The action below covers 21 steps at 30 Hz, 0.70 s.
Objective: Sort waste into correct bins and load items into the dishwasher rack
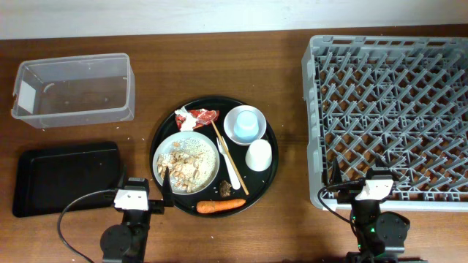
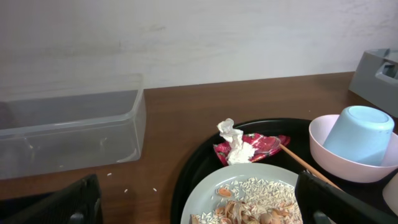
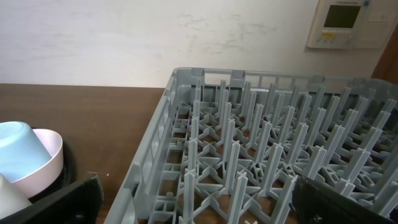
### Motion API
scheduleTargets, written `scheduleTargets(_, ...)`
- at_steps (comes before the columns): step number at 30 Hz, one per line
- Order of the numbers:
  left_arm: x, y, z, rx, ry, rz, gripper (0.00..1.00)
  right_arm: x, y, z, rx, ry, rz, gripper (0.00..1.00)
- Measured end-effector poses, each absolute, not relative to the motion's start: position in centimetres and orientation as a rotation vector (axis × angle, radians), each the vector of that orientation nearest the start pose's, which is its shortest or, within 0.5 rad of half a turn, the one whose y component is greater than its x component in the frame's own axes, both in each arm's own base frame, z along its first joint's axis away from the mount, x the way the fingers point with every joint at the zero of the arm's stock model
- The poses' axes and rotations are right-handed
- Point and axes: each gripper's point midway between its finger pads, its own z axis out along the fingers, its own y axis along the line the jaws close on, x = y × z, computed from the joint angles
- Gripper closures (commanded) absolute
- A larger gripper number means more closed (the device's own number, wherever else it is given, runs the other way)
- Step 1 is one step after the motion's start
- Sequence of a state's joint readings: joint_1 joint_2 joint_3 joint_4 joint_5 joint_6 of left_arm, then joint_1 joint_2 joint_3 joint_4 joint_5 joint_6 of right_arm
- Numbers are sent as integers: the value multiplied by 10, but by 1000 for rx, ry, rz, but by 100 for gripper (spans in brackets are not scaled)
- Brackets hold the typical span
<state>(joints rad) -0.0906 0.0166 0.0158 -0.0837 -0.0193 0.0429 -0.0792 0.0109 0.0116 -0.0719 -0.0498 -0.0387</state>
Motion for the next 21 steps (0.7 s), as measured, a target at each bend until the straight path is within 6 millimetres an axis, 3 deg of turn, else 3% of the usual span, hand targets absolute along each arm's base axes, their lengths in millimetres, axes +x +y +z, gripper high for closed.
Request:
scheduleTargets(7,245,-20,159,101,1643,-27,1,246,-11,159,-5,1642,-49,1)
scheduleTargets(9,244,-36,164,164,1619,-107,1,246,-11,159,-5,1642,-49,1)
scheduleTargets(12,227,-86,185,392,1498,-356,1,246,-11,159,-5,1642,-49,1)
scheduleTargets(14,216,-103,197,473,1433,-451,1,246,-11,159,-5,1642,-49,1)
scheduleTargets(18,205,-117,200,501,1428,-585,1,246,-11,159,-4,1642,-49,1)
scheduleTargets(21,204,-116,201,460,1514,-623,1,246,-11,159,-5,1642,-49,1)
